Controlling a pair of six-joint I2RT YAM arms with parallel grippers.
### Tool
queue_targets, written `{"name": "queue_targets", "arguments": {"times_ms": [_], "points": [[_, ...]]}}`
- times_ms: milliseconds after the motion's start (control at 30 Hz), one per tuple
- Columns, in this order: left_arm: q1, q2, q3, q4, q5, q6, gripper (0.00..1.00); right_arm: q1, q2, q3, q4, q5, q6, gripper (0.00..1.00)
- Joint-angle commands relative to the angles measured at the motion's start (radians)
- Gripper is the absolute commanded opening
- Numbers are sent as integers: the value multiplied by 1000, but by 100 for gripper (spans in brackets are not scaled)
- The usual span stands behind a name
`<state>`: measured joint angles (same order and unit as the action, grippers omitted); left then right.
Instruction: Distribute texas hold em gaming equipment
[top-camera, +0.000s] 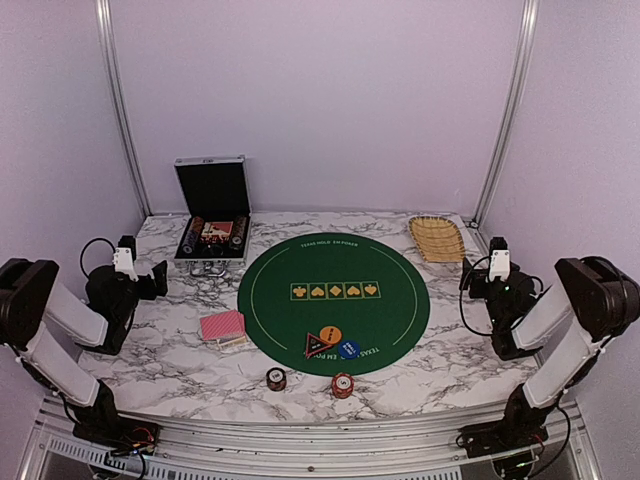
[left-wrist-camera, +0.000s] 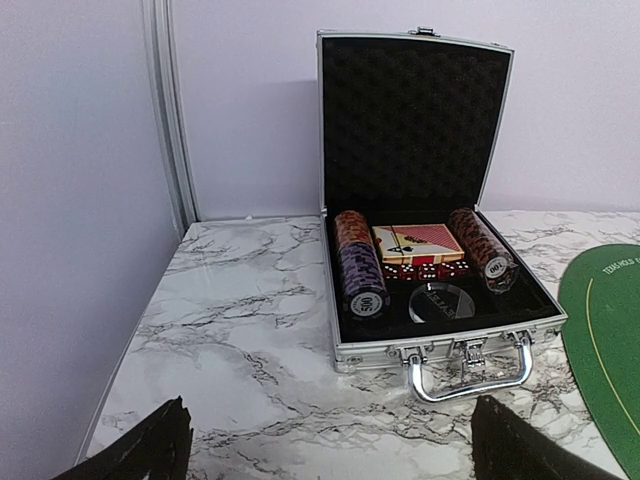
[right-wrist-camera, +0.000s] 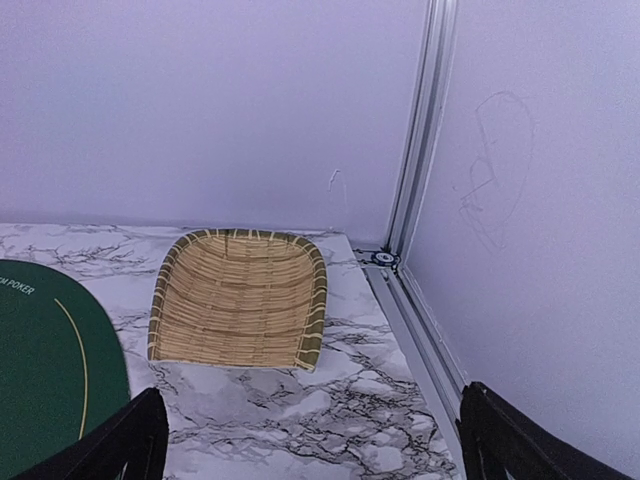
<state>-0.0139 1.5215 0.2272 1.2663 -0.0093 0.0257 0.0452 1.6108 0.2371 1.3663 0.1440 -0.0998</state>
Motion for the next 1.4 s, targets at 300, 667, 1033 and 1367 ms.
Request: {"name": "queue_targets", "arguments": {"times_ms": [300,667,1033,1367], "points": [[52,-161,216,-484,115,3,99,-10,-287,198,-584,142,168,99],[53,-251,672,-1327,83,148,99,-3,-296,469,-963,-358,448,99],[52,-340,736,-1508,46,119,99,471,-172,734,-1393,-182,234,99],[53,-402,791,-1647,83,147,99,475,-35,804,-1468,-455,376,99]]}}
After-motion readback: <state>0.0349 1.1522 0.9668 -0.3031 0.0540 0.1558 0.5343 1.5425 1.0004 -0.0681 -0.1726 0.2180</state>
